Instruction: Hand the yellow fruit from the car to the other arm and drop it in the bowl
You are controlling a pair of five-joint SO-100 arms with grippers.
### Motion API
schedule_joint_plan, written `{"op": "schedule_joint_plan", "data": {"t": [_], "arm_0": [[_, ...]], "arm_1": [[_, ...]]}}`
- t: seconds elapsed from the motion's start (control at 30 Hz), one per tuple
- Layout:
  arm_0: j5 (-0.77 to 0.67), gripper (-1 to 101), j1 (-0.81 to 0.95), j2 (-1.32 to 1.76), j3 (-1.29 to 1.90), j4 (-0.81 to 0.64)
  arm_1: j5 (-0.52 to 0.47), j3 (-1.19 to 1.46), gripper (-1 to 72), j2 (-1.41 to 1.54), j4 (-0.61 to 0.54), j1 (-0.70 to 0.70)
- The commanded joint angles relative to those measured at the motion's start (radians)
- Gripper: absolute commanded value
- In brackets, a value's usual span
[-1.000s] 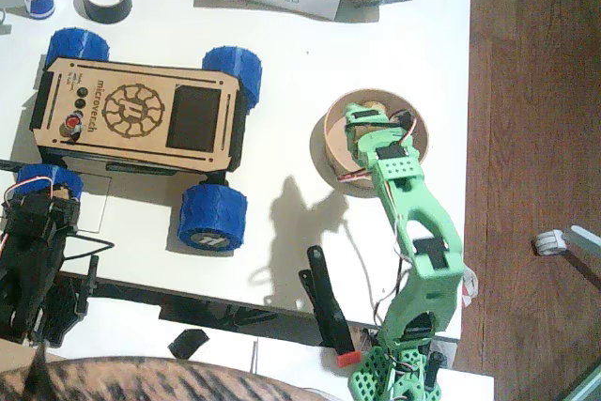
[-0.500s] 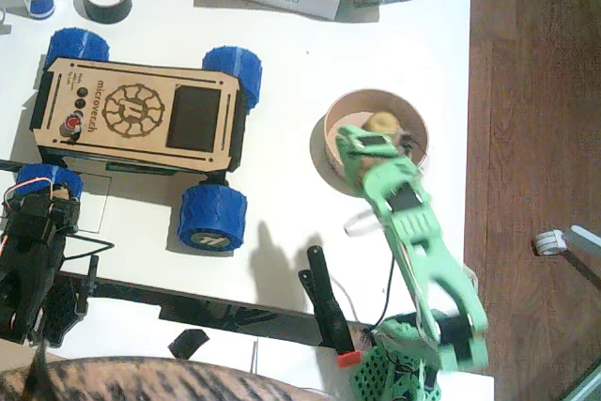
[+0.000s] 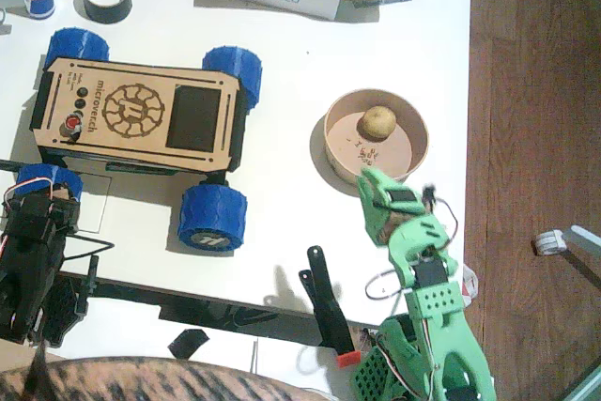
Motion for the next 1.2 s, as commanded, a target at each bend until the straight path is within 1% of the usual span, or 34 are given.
{"op": "schedule_joint_plan", "data": {"t": [0.0,0.27,0.3,0.33,0.47,0.57,0.6,0.7,1.17], "arm_0": [[0.0,0,-0.005,-0.008,-0.003,0.003],[0.0,0,-0.005,-0.008,-0.003,0.003],[0.0,3,-0.005,-0.008,-0.003,0.003],[0.0,3,-0.005,-0.009,-0.003,0.003],[0.0,0,-0.005,-0.009,-0.003,0.003],[0.0,3,-0.005,-0.009,-0.003,0.003],[0.0,3,-0.005,-0.009,-0.003,0.003],[0.0,0,-0.005,-0.009,-0.003,0.003],[0.0,0,-0.005,-0.009,-0.003,0.003]], "arm_1": [[-0.023,0.041,0.0,0.074,0.054,0.032],[-0.041,0.215,0.0,0.247,0.146,0.048],[-0.049,0.23,0.0,0.27,0.156,0.052],[-0.054,0.247,0.0,0.291,0.166,0.063],[-0.078,0.308,0.0,0.328,0.17,0.103],[-0.081,0.331,0.0,0.35,0.202,0.118],[-0.081,0.345,0.0,0.357,0.21,0.118],[-0.077,0.364,0.0,0.359,0.221,0.104],[-0.077,0.417,0.0,0.359,0.229,0.077]]}}
